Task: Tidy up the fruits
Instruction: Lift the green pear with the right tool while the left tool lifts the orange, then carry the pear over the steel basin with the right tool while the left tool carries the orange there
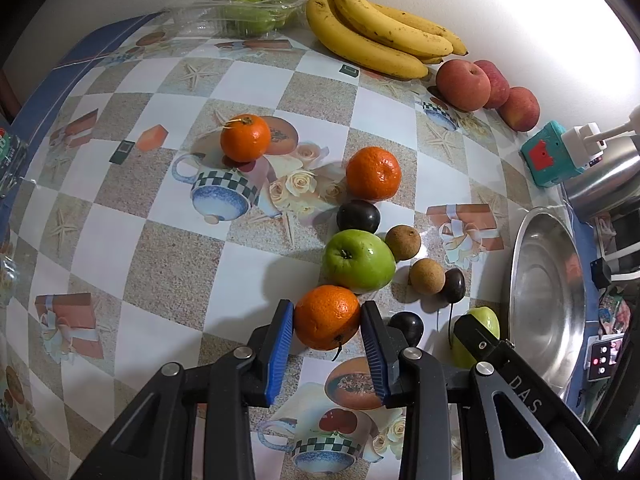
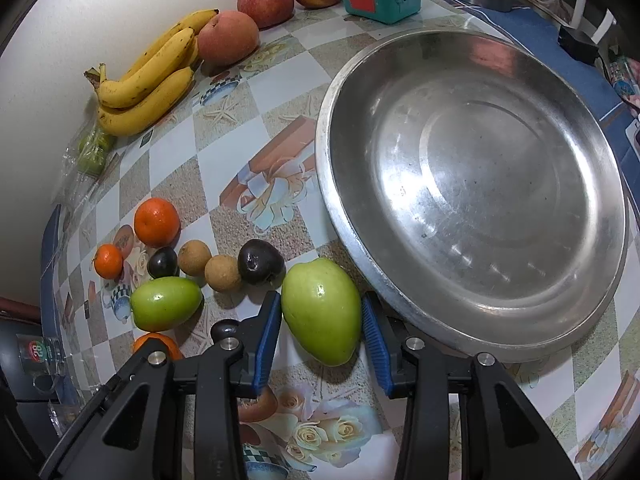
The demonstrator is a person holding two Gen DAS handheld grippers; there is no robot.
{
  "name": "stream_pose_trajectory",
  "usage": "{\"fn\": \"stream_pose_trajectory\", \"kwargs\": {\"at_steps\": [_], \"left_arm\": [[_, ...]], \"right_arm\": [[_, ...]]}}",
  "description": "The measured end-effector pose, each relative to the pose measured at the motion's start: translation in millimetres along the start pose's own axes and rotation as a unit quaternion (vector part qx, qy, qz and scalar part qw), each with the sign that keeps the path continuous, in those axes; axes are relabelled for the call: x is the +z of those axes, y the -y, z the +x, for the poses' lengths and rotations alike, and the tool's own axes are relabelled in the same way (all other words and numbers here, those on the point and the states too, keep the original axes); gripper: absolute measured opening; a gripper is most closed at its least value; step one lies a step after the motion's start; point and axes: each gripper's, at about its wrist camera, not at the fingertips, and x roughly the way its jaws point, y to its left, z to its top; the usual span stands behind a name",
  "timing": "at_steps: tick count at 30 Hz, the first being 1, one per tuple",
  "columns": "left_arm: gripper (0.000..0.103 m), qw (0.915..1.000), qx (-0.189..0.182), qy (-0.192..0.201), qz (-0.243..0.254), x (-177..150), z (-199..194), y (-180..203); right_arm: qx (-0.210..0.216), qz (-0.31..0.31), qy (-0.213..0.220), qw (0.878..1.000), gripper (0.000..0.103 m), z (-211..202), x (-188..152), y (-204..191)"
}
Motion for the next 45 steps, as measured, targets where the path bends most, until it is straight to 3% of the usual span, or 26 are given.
{"fn": "stream_pose_trajectory", "kwargs": {"at_steps": [11, 19, 36, 45], "left_arm": [[0.037, 1.0000, 0.006, 0.007, -0.003, 0.5, -3.1, -2.0], [0.037, 0.9997, 0.007, 0.024, 0.000, 1.9, -13.4, 0.8], [0.037, 0.9974, 0.002, 0.056, 0.045, 17.8, -30.7, 44.5], [0.037, 0.9943, -0.018, 0.056, 0.089, 22.9, -28.6, 86.5]], "right_arm": [[0.025, -0.009, 0.006, 1.000, 0.042, -12.3, -7.6, -1.6], [0.049, -0.012, 0.042, 0.998, 0.042, -44.6, -6.0, -1.8], [0.028, -0.017, 0.072, 0.997, 0.042, -57.1, 16.7, 10.6], [0.009, 0.017, 0.086, 0.996, 0.042, -60.9, 33.0, 46.2]]}}
